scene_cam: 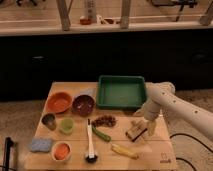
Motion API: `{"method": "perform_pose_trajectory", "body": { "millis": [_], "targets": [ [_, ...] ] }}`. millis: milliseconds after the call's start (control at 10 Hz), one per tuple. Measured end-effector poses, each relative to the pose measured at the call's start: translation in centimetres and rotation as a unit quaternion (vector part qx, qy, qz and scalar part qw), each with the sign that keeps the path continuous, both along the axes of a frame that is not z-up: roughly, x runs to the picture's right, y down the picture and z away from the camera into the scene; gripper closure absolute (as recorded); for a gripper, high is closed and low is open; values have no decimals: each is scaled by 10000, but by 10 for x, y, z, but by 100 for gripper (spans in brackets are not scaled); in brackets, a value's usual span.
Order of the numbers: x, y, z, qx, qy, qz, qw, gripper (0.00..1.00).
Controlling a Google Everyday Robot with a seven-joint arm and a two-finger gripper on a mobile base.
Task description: Place eraser in table surface
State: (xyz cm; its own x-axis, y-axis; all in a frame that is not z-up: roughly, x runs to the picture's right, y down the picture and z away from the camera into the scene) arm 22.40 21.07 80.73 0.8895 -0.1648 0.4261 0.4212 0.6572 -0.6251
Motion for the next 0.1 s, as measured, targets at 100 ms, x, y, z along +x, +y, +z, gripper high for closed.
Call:
{"method": "perform_pose_trajectory", "body": {
  "millis": [100],
  "targets": [
    [0,0,0,0,0,0,10000,20]
  ]
}}
